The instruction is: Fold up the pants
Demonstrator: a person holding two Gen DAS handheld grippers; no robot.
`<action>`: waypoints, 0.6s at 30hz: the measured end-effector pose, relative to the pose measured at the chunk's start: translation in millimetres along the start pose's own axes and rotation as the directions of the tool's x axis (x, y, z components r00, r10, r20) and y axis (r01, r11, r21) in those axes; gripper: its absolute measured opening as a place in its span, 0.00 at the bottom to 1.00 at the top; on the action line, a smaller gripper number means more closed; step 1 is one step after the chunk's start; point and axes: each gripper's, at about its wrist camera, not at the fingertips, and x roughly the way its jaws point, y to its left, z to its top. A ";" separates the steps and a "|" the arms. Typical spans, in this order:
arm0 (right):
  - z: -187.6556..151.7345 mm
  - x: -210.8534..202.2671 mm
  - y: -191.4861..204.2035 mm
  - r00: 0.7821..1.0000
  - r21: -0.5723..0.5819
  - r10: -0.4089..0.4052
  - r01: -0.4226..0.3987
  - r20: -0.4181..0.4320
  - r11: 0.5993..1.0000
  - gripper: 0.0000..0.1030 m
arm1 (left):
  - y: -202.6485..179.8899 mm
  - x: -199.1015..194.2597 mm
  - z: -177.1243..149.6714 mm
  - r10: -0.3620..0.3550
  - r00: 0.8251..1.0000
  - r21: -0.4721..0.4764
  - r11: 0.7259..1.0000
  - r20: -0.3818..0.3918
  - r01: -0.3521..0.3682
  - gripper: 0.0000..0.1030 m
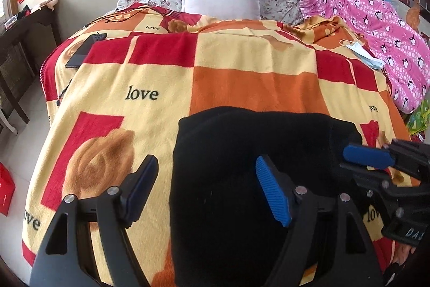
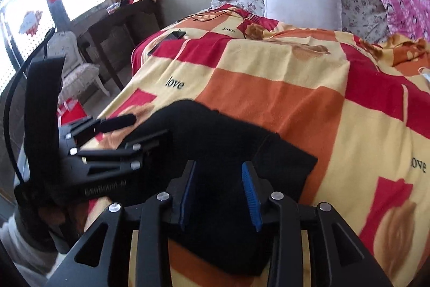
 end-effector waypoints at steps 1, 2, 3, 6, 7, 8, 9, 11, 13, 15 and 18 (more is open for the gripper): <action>-4.3 -2.6 2.3 1.000 -0.011 -0.015 0.015 -0.003 1.000 0.35 | 0.5 -2.1 -1.6 -0.002 1.000 -0.005 1.000 0.000 0.002 0.73; -7.0 -3.7 3.2 1.000 -0.015 -0.025 0.025 -0.007 1.000 0.36 | 1.5 -5.1 -3.9 -0.003 1.000 -0.010 1.000 0.003 0.003 0.73; -9.9 -4.6 3.9 0.999 -0.020 -0.035 0.035 -0.011 0.999 0.36 | 1.2 -6.9 -5.3 -0.002 1.000 -0.013 1.000 0.004 0.002 0.73; -17.8 -6.3 4.8 0.998 -0.028 -0.056 0.056 -0.021 0.998 0.37 | 2.0 -11.6 -11.6 -0.002 1.000 -0.021 1.000 0.003 0.002 0.73; -20.9 -7.6 5.6 0.998 -0.031 -0.059 0.059 -0.023 0.998 0.37 | 1.8 -11.9 -13.7 -0.001 1.000 -0.021 1.000 0.001 0.001 0.73; -23.7 -9.0 6.9 0.998 -0.035 -0.063 0.062 -0.024 0.997 0.37 | 1.6 -11.4 -16.1 0.001 1.000 -0.019 1.000 -0.004 -0.001 0.73; -26.8 -10.4 7.9 0.997 -0.039 -0.068 0.067 -0.025 0.997 0.38 | 1.7 -10.5 -18.0 0.002 1.000 -0.019 1.000 -0.008 -0.002 0.73; -35.5 -12.2 10.5 0.996 -0.048 -0.080 0.079 -0.027 0.996 0.39 | 2.4 -8.1 -21.7 -0.001 1.000 -0.028 1.000 -0.017 0.001 0.74; -43.4 -12.0 13.1 0.995 -0.061 -0.096 0.094 -0.028 0.994 0.40 | 3.5 -6.0 -25.4 -0.010 1.000 -0.044 0.999 -0.019 0.009 0.74; -49.1 -12.2 15.2 0.994 -0.074 -0.104 0.103 -0.013 0.992 0.40 | 4.2 -5.6 -27.1 -0.011 1.000 -0.058 0.998 -0.015 0.010 0.75; -46.1 -15.5 13.9 0.995 -0.069 -0.098 0.096 -0.025 0.993 0.40 | 4.6 -10.3 -26.4 -0.016 1.000 -0.056 0.998 -0.021 0.015 0.75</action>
